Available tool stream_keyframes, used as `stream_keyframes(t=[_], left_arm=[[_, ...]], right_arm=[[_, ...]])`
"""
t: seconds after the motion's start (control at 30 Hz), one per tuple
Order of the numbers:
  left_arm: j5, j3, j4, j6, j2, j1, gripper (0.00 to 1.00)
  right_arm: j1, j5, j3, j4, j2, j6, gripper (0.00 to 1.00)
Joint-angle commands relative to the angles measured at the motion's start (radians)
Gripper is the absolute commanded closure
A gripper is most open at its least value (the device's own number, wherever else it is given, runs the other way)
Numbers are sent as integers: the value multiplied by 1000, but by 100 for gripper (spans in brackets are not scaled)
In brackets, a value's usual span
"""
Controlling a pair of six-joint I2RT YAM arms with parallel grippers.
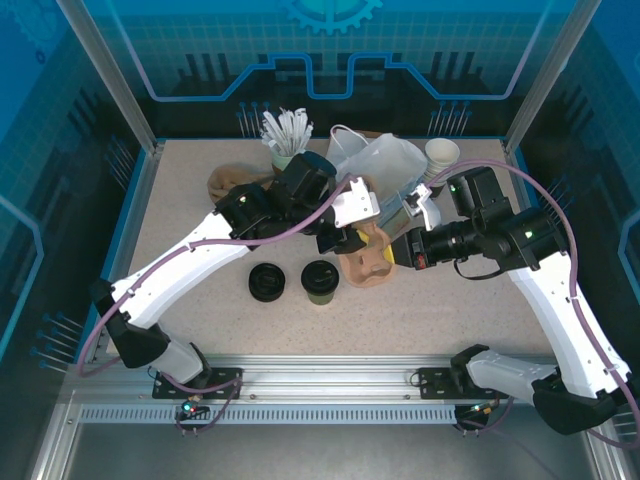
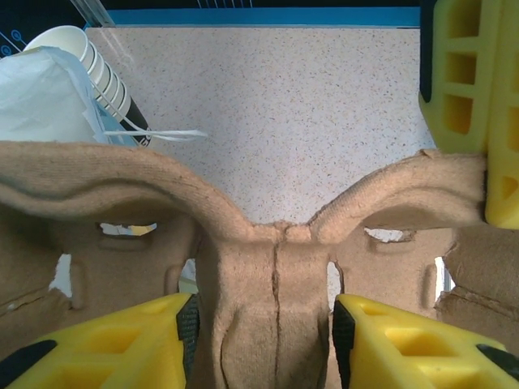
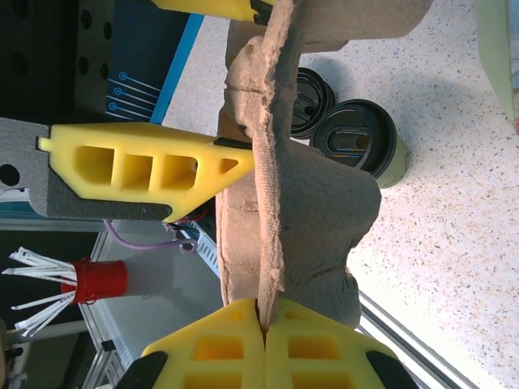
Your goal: Pack the takeout coffee
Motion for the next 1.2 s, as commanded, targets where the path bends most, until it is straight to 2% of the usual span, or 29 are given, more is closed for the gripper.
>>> stream_keyframes(t=[0.0,0.33,0.57,0.67,0.8,0.93,1.0,1.17], left_arm=[[1,-9,15,8,18,-7,55],[-4,-10,15,12,16,-7,63],[-34,-28,59,-2,-12,-5,70],[-36,-32,65,-8,-29,3,70],[-38,-34,60,-20,-49,24,70],[-39,-42,52,-31,-75,45,69],[-44,-50,47,-37,-95,56,69],[-56,-91,43,-58,-155,91,69]], right_arm=[[11,0,-6,-2,-16,3,100],[11,15,-4,3,-18,14,100],[8,77,16,-10,-26,1,84],[-1,110,42,-27,-32,-15,73],[-43,149,68,-6,-50,-4,53],[-124,181,73,48,-55,55,48],[-163,240,83,65,-32,110,47],[-180,379,140,100,75,215,42]])
